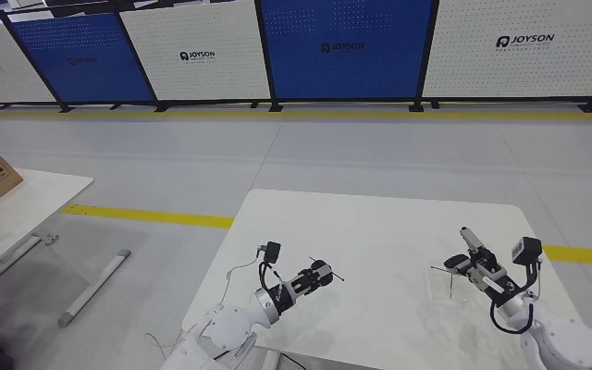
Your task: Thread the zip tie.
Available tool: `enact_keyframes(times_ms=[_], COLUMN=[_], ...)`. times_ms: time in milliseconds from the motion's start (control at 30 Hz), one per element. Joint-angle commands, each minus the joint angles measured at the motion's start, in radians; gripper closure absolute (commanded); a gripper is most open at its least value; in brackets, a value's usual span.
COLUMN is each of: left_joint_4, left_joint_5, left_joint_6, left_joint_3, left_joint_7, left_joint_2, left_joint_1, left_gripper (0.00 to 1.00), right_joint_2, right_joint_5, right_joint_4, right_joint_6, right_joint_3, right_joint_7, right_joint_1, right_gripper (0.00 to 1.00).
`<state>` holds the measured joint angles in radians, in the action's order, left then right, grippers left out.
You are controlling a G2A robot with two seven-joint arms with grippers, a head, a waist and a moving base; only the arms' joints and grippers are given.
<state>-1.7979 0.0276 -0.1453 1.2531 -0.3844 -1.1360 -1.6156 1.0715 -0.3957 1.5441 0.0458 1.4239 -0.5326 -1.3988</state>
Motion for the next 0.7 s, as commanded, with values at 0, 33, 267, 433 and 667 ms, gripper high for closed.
enact_keyframes(times_ms=[0, 33, 267, 433, 667], left_joint_4=[0.000, 0.000, 0.008, 0.017, 0.017], left_joint_5=[0.000, 0.000, -0.119, -0.264, -0.261], left_joint_6=[0.000, 0.000, -0.019, -0.037, -0.038], left_joint_3=[0.000, 0.000, -0.030, -0.066, -0.070], left_joint_7=[0.000, 0.000, 0.016, 0.014, 0.021], left_joint_2=[0.000, 0.000, 0.002, 0.006, 0.005], left_joint_1=[0.000, 0.000, 0.006, 0.007, 0.005], left_gripper=[1.00, 1.00, 1.00, 1.00, 1.00], right_joint_2=[0.000, 0.000, 0.000, 0.000, 0.000], right_joint_5=[0.000, 0.000, 0.000, 0.000, 0.000], right_joint_4=[0.000, 0.000, 0.000, 0.000, 0.000], right_joint_6=[0.000, 0.000, 0.000, 0.000, 0.000], right_joint_3=[0.000, 0.000, 0.000, 0.000, 0.000], right_joint_7=[0.000, 0.000, 0.000, 0.000, 0.000], right_joint_1=[0.000, 0.000, 0.000, 0.000, 0.000], right_gripper=[0.00, 0.00, 0.00, 0.00, 0.00])
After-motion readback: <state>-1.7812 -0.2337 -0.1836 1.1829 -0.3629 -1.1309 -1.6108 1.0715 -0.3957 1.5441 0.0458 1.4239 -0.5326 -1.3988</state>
